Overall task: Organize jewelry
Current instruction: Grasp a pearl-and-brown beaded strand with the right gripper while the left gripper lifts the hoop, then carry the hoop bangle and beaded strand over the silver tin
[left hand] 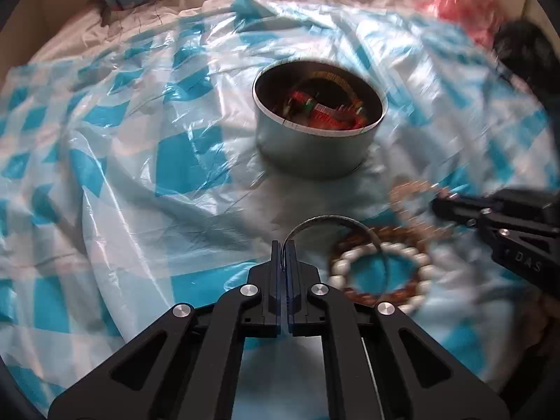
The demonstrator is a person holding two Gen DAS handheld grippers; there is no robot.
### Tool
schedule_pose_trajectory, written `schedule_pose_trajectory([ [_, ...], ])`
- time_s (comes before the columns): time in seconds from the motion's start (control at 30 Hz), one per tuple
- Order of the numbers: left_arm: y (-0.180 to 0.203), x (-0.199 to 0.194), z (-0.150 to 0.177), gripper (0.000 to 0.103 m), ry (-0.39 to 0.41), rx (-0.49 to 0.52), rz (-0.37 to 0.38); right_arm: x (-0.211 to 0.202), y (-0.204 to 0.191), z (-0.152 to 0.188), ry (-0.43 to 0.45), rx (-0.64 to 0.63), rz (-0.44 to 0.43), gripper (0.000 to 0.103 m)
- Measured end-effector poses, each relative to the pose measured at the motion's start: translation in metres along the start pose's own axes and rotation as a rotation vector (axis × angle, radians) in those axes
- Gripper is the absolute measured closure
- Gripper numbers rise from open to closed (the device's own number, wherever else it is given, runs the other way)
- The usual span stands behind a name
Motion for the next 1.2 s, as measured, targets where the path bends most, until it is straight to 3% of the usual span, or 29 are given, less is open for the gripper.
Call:
schedule_pose_trajectory([
  [0.1,0.0,-0.02,-0.001,0.1,0.052,-0.025,0.06,-0.017,-0.005,-0.005,0.051,0.064,-0.222,0.095],
  [0.17,0.001,-0.028,0.0,0.1,0.071,-0.038,0.077,-0.027,-0.01,-0.008,0.081,0.075,-0.302,0.095],
  [0.27,0.001,-0.04,-0.001,0.1,0.096,-0.05,0.096,-0.043,-0.016,-0.011,0.139,0.079,-0.397,0.095],
  [0.37,0.001,-0.051,-0.002,0.1,0.123,-0.066,0.121,-0.074,-0.03,-0.017,0.25,0.022,-0.441,0.095],
  [0.47,0.001,-0.063,-0.004,0.1,0.16,-0.079,0.151,-0.094,-0.043,-0.019,0.326,-0.025,-0.436,0.095],
  [0.77,0.0,-0.076,-0.014,0.1,0.224,-0.107,0.166,-0.102,-0.05,-0.022,0.396,-0.072,-0.296,0.095],
  [1.2,-0.004,-0.081,-0.032,0.1,0.293,-0.155,0.192,-0.105,-0.047,-0.042,0.46,-0.063,-0.259,0.095],
])
Point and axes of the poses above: each gripper's, at about its wrist camera, not at the fingertips, and x roughly the way its jaws point, y to its right, z to its underside, the point moved 10 cm from there along x, roughly the way its jaws point, and after that the axes turned 15 degrees about -y, right-handed, at the moved point
